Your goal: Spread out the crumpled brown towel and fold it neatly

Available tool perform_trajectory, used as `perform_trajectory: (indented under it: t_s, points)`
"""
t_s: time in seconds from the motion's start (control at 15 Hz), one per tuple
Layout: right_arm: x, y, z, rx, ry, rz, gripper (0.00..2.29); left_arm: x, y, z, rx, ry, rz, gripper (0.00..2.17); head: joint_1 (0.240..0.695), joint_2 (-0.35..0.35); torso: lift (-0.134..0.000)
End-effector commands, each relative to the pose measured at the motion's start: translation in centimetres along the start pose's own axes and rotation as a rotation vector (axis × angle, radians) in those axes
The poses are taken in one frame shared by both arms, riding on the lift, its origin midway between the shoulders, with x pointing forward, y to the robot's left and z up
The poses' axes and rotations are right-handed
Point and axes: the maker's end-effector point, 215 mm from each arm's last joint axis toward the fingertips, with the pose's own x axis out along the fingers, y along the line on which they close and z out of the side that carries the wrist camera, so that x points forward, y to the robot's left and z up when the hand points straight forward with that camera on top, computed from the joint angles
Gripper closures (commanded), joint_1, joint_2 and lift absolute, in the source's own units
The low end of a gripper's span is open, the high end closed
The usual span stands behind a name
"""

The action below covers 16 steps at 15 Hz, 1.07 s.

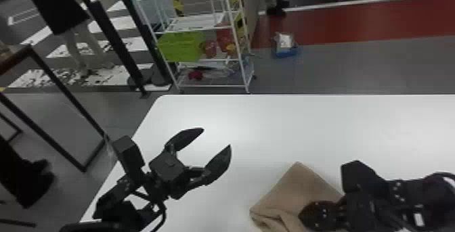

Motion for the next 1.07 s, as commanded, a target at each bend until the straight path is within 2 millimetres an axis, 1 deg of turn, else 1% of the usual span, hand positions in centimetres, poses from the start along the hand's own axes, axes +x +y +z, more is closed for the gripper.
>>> perform_trajectory:
  t_s: [0.0, 0.13, 0.2, 0.27, 0.4, 0.47, 0.53, 0.6, 0.67, 0.73, 0.8, 0.87, 0.93, 1.0]
  points:
    - [-2.2, -1.6, 1.7, 0.044, -0.100, -0.039, 1.66, -0.2, 0.3, 0.0, 0.003, 0.001, 0.006, 0.08, 0.695, 0.350, -0.122]
    - [-4.9, -3.4, 3.1, 0.050, -0.143, -0.102, 1.66, -0.4, 0.3, -0.1, 0.004, 0.004, 0.006, 0.08, 0.695, 0.350, -0.122]
    - [-6.2, -3.7, 3.0, 0.052, -0.148, -0.124, 1.66, -0.5, 0.3, 0.1, 0.012, -0.004, 0.008, 0.08, 0.695, 0.350, -0.122]
    - [-7.7, -3.5, 2.1, 0.065, -0.146, -0.135, 1.66, -0.8, 0.6, 0.1, 0.022, -0.007, 0.015, 0.08, 0.695, 0.350, -0.122]
    - [-10.9, -2.9, 1.1, 0.100, -0.182, -0.156, 1.66, -1.0, 1.0, 0.6, 0.024, -0.025, 0.024, 0.08, 0.695, 0.328, -0.122]
    - [-12.3, -2.8, 0.2, 0.110, -0.166, -0.178, 1.66, -1.0, 0.9, 0.9, 0.021, -0.034, 0.022, 0.08, 0.695, 0.315, -0.122]
    - [-13.4, -2.9, -1.2, 0.115, -0.125, -0.196, 1.66, -0.9, 0.8, 1.1, 0.007, -0.047, 0.026, 0.08, 0.695, 0.299, -0.122]
    - [-14.3, -3.0, -2.7, 0.136, -0.096, -0.208, 1.66, -0.7, 0.8, 1.4, -0.020, -0.067, 0.035, 0.08, 0.695, 0.284, -0.122]
    - [-15.0, -3.1, -3.6, 0.143, -0.077, -0.222, 1.66, -0.7, 0.9, 1.3, -0.054, -0.083, 0.044, 0.08, 0.695, 0.266, -0.122]
    - [-15.9, -3.7, -4.4, 0.150, -0.065, -0.254, 1.66, -0.6, 1.2, 1.1, -0.084, -0.093, 0.062, 0.08, 0.695, 0.246, -0.122]
    - [-16.4, -4.1, -4.9, 0.152, -0.054, -0.267, 1.66, -0.6, 1.6, 0.8, -0.123, -0.106, 0.087, 0.07, 0.695, 0.211, -0.122]
    - [-16.7, -4.5, -5.5, 0.155, -0.039, -0.276, 1.66, -0.5, 2.0, 0.6, -0.160, -0.118, 0.113, 0.07, 0.695, 0.196, -0.122]
    - [-16.6, -4.8, -6.0, 0.160, -0.026, -0.279, 1.66, -0.4, 2.6, 0.2, -0.188, -0.119, 0.154, 0.07, 0.695, 0.186, -0.122]
    - [-16.3, -5.1, -6.0, 0.154, -0.013, -0.279, 1.66, -0.2, 3.2, -0.2, -0.200, -0.113, 0.200, 0.07, 0.695, 0.181, -0.122]
